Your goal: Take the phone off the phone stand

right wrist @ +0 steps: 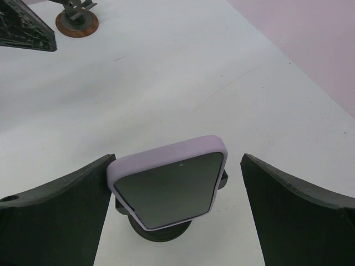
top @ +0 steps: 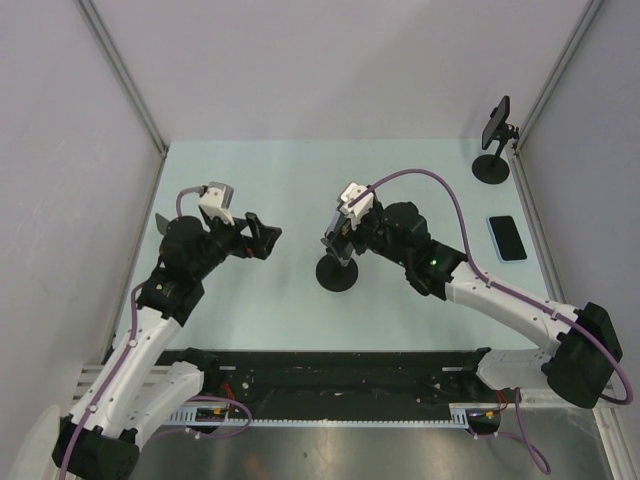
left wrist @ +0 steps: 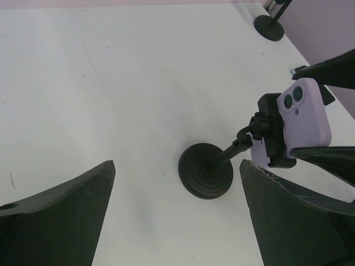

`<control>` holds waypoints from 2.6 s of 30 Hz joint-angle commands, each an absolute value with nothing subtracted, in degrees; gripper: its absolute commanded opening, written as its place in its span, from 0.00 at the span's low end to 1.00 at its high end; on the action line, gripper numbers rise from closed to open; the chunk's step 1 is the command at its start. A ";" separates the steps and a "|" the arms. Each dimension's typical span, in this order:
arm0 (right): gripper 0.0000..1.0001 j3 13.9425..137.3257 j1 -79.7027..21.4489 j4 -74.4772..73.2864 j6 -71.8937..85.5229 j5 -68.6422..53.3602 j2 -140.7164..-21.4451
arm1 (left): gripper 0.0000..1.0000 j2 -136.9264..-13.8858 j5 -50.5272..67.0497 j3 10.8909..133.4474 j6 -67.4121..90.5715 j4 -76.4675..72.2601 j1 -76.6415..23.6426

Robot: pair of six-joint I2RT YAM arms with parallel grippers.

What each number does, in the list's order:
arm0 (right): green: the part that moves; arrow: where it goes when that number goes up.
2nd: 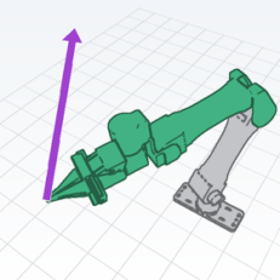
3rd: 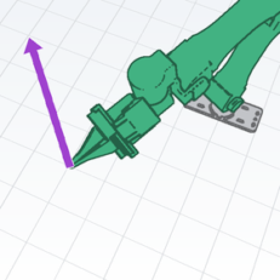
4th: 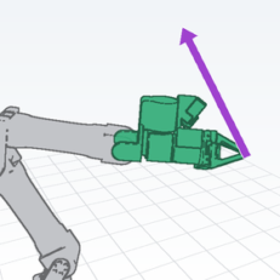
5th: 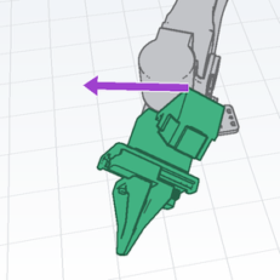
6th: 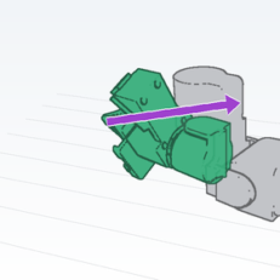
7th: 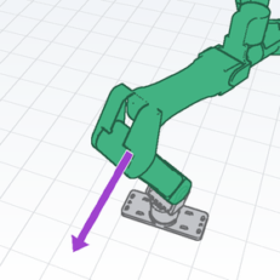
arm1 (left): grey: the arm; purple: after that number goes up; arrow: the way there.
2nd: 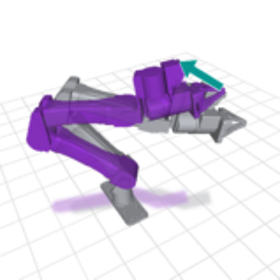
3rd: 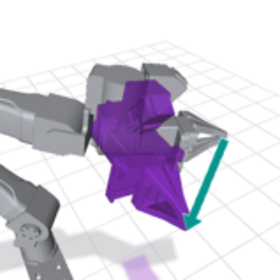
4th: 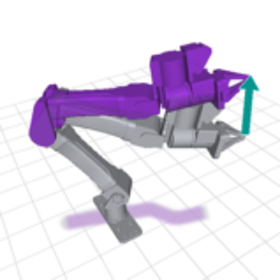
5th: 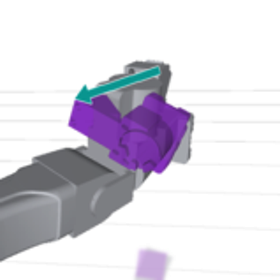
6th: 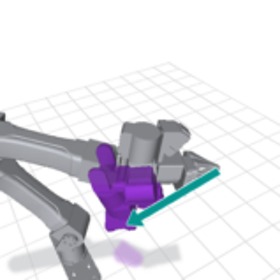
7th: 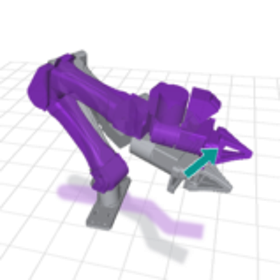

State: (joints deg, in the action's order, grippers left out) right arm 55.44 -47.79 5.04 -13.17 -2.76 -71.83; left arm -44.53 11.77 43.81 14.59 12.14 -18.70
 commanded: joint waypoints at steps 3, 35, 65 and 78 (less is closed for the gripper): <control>1.00 57.92 -47.02 5.45 -14.41 -1.14 -70.40 | 1.00 -45.52 14.68 43.68 13.27 10.81 -18.37; 0.77 57.92 -41.13 7.39 -16.70 -17.75 -74.62 | 1.00 -52.47 26.10 44.47 12.65 10.81 -18.54; 0.00 55.63 -43.06 0.26 -12.13 -35.24 -66.62 | 0.68 -56.95 19.06 23.56 14.25 -31.45 -39.29; 0.00 55.46 -44.65 -4.12 -15.29 -37.53 -66.53 | 0.22 -63.72 26.63 24.61 9.14 -35.77 -40.52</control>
